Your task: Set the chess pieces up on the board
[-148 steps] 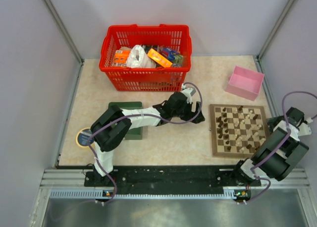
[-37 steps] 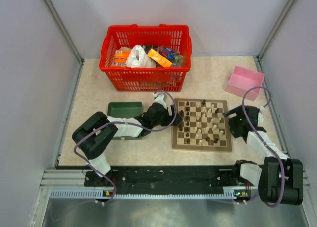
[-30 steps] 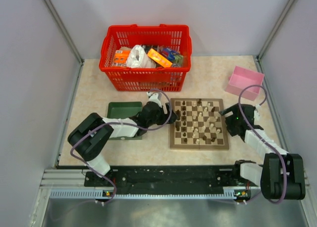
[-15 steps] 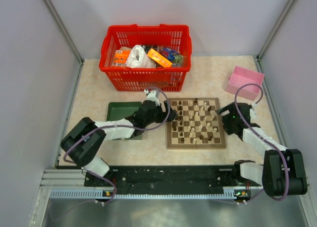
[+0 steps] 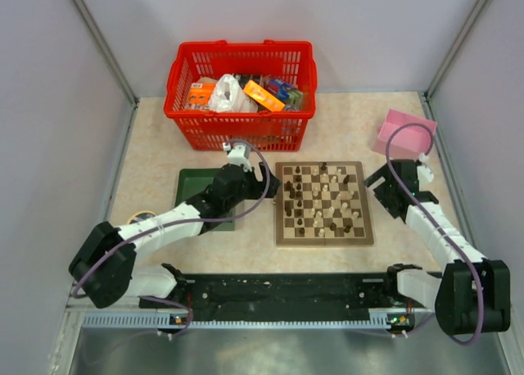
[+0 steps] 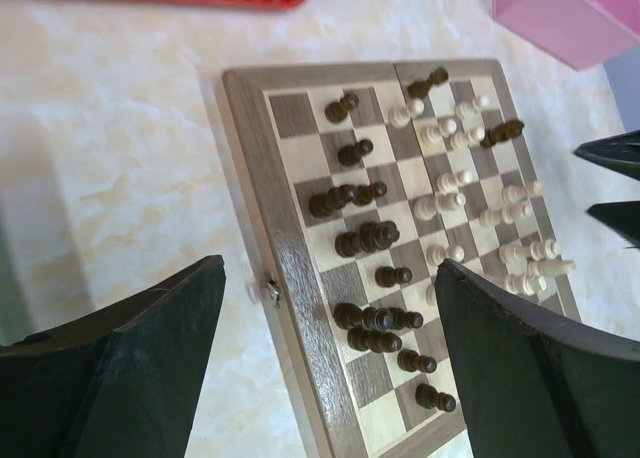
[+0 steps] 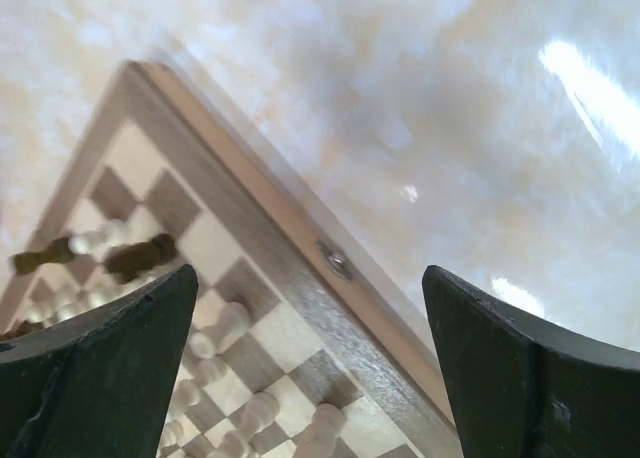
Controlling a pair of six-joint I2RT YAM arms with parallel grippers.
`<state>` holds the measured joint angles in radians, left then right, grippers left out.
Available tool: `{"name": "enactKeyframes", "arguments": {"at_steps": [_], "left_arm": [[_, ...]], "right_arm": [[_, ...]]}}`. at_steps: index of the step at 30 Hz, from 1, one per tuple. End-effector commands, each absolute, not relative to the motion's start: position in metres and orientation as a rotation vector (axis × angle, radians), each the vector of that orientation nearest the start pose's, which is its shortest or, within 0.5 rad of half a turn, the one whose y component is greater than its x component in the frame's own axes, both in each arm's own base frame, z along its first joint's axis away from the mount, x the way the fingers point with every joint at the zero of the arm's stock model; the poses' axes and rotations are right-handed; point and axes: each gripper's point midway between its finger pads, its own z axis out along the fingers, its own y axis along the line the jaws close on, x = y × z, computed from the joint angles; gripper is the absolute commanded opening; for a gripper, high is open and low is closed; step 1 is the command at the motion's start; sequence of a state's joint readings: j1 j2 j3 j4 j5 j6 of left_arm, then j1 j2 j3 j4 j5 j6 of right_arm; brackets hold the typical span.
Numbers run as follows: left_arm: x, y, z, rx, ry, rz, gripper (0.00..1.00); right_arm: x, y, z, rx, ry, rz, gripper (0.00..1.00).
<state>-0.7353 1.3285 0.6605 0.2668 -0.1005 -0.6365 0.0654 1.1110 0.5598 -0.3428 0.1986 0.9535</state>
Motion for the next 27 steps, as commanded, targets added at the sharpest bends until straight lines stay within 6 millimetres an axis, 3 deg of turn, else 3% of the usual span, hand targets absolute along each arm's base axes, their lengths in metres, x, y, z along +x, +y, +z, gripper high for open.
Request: {"name": "enactKeyframes", "arguments": {"at_steps": [1, 5, 7, 10, 14, 19, 23, 27], "left_arm": [[0.314, -0.250, 0.189, 0.013, 1.931, -0.626, 0.93], [0.326, -0.225, 0.231, -0.038, 1.836, -0.547, 0.96], [0.330, -0.213, 0.252, -0.072, 1.783, -0.531, 0.98], [0.334, -0.193, 0.267, -0.138, 1.754, -0.490, 0.99], [0.333, -0.163, 0.259, -0.223, 1.753, -0.434, 0.99], [0.328, -0.130, 0.244, -0.318, 1.764, -0.403, 0.99], [0.322, -0.115, 0.232, -0.342, 1.786, -0.391, 0.99], [0.320, -0.107, 0.231, -0.359, 1.786, -0.382, 0.99]], "right_arm": [[0.308, 0.007, 0.140, 0.806, 2.111, 0.131, 0.93], [0.323, 0.047, 0.182, 0.525, 2.165, 0.345, 0.77], [0.324, 0.070, 0.190, 0.428, 2.211, 0.422, 0.73], [0.323, 0.109, 0.191, 0.256, 2.284, 0.368, 0.71], [0.308, 0.184, 0.187, -0.012, 2.353, 0.311, 0.68], [0.303, 0.247, 0.164, -0.147, 2.409, 0.337, 0.63], [0.306, 0.270, 0.144, -0.176, 2.455, 0.298, 0.61], [0.307, 0.272, 0.133, -0.172, 2.479, 0.273, 0.57]]}}
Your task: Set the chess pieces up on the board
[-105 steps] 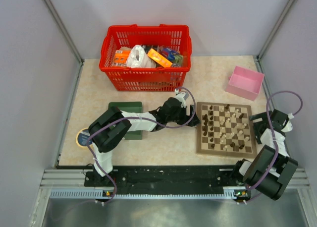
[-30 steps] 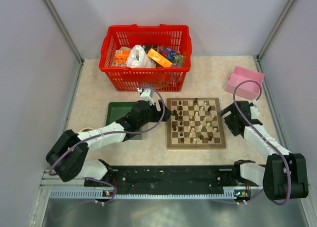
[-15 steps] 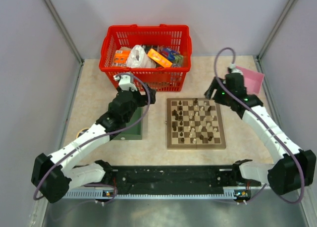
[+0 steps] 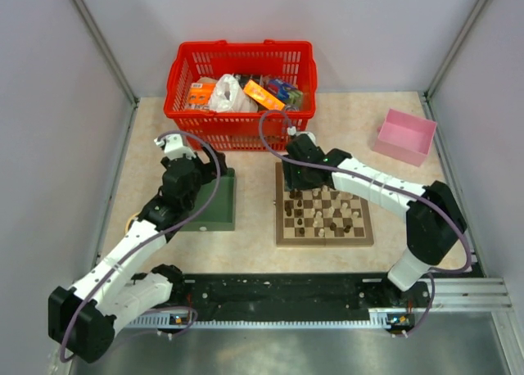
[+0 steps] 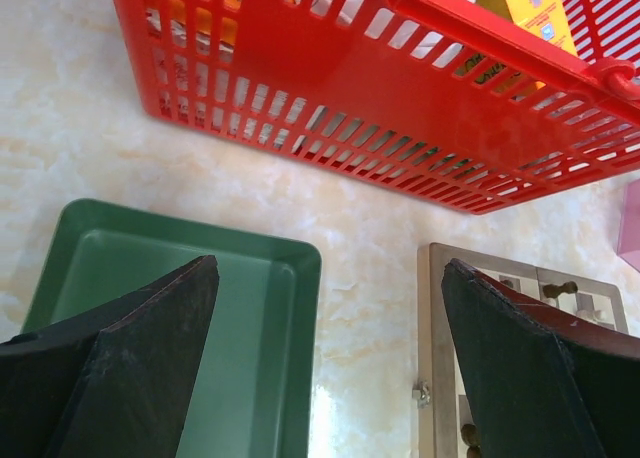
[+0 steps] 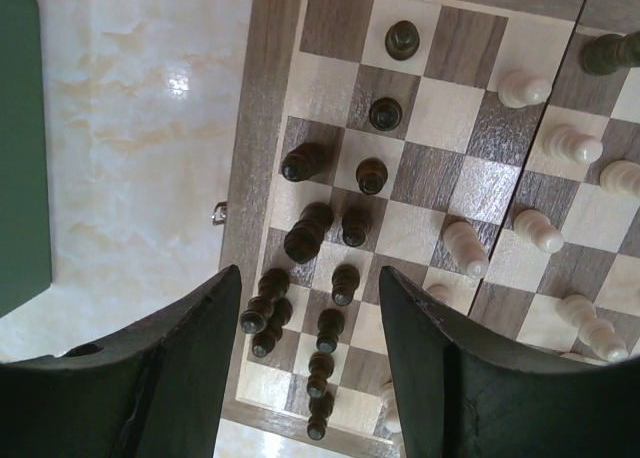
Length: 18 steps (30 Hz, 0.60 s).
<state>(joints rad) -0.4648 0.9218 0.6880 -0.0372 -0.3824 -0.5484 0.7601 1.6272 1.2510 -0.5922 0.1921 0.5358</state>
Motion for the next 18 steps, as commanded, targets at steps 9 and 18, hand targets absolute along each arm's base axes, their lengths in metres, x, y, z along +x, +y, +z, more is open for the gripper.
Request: {"name": "enactKeyframes", "arguments": {"at_steps": [9, 18], "left_arm": [[0.324, -0.102, 0.221, -0.369, 1.806, -0.379, 0.99], [0.324, -0.098, 0.218, -0.378, 1.809, -0.380, 0.99]], "right_arm": [[0.306, 0.288, 0.122, -0.224, 2.521, 0.310, 0.45], [0.309, 0.290, 0.108, -0.226, 2.548, 0.284, 0.39]]}}
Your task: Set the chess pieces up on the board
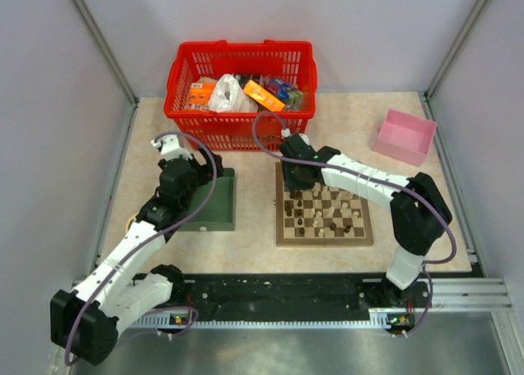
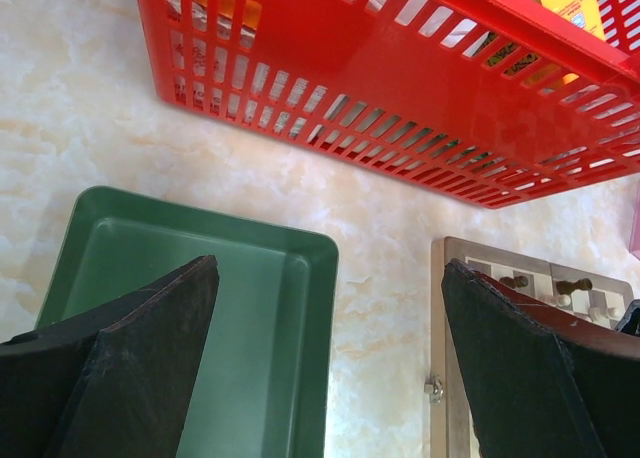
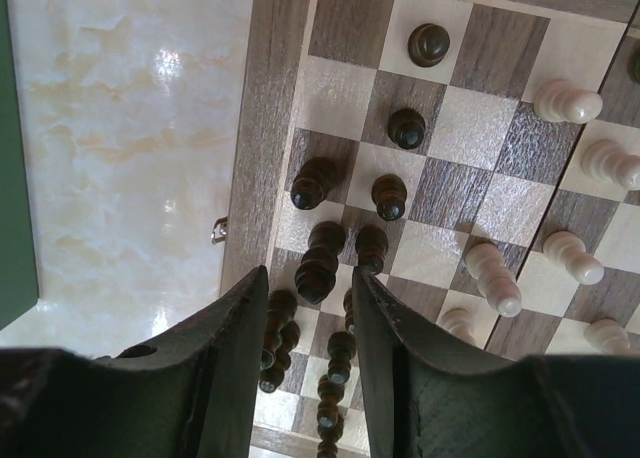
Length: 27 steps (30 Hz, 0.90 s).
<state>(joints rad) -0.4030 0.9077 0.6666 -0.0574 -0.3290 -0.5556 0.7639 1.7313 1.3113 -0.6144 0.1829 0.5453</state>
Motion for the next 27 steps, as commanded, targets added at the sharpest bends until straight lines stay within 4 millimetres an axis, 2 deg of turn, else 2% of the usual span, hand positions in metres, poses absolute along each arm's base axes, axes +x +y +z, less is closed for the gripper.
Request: {"name": "enactKeyframes", "arguments": {"at_steps": [1, 8, 9, 12, 13, 16, 17, 27], "left_arm": [[0.325, -0.097, 0.220, -0.381, 1.804, -0.380, 0.99], [0.325, -0.096, 0.219, -0.385, 1.807, -0.383, 0.99], [0.326, -0.096, 0.217, -0.386, 1.810, -0.381, 0.99], [0.326, -0.097, 0.218, -0.386, 1.806, -0.388, 0.99], [0.326, -0.096, 0.219, -0.387, 1.806, -0.387, 0.99], [0.326, -0.096, 0.218, -0.390, 1.806, -0.389, 0.99], [0.326, -0.095, 0.218, -0.392, 1.805, -0.388, 0.99], [0.326, -0.094, 0.216, -0.400, 1.809, -0.390, 0.99]], "right_arm": [[0.309, 0.290, 0.106, -0.228, 2.552, 0.282, 0.39], [0.309, 0.293, 0.103, -0.237, 2.559, 0.292, 0.32], [0.308, 0.293, 0.102, -0.238, 2.564, 0.294, 0.26], [0.308, 0.294, 0.104, -0.239, 2.561, 0.305, 0.25], [0.308, 0.294, 0.103, -0.240, 2.563, 0.305, 0.20], [0.307, 0.295, 0.104, -0.244, 2.562, 0.308, 0.18], [0.307, 0.295, 0.104, -0.240, 2.562, 0.308, 0.13], [0.310, 0.300, 0.109, -0.233, 2.543, 0.343, 0.13]]}}
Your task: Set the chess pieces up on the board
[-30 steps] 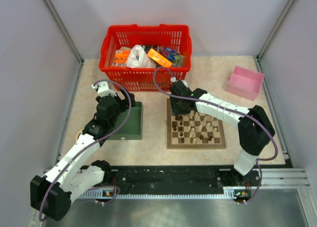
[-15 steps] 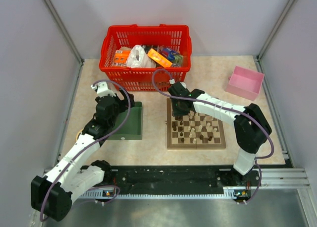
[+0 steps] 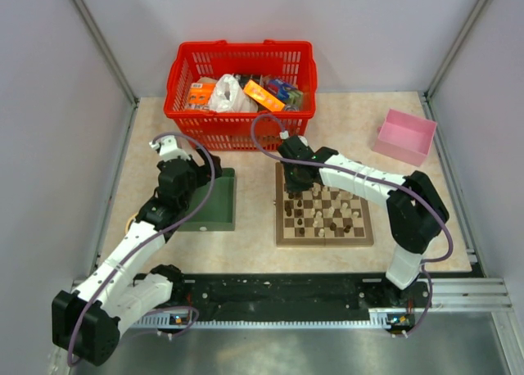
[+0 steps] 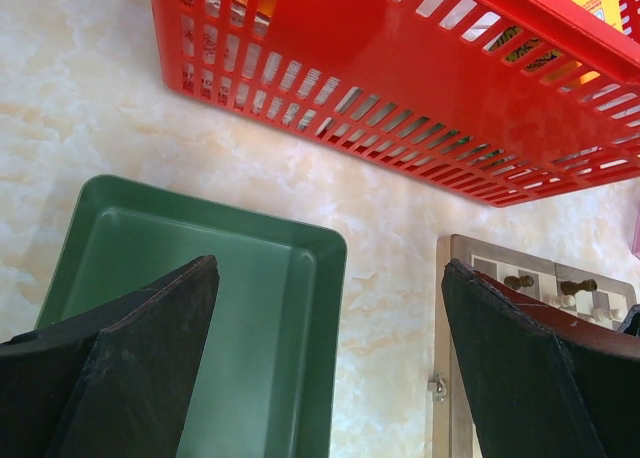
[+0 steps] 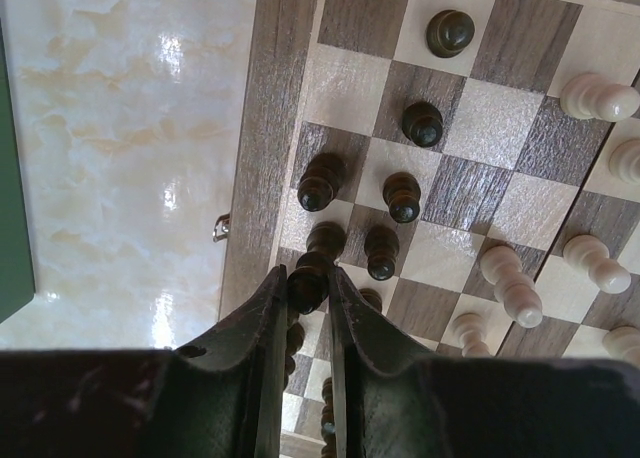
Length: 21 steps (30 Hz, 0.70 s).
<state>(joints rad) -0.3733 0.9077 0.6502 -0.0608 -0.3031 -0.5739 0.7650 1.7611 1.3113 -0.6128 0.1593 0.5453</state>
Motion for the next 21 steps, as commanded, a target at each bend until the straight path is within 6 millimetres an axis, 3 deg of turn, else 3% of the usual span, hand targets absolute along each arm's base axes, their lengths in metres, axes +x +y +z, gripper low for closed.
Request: {"name": "enactKeyframes", "arguments": {"at_steps": [1, 21], "left_arm": [[0.3264, -0.0938, 0.2160, -0.400, 1.808, -0.391, 0.99], [0.3280, -0.0941, 0.2125, -0.403, 1.817, -0.398, 0.99]], "right_arm": [[0.3095, 0.3009, 0.1088, -0.230, 2.543, 0.349, 0.13], [0.3077, 0.3036, 0.1037, -0.224, 2.551, 0.366, 0.15]]}}
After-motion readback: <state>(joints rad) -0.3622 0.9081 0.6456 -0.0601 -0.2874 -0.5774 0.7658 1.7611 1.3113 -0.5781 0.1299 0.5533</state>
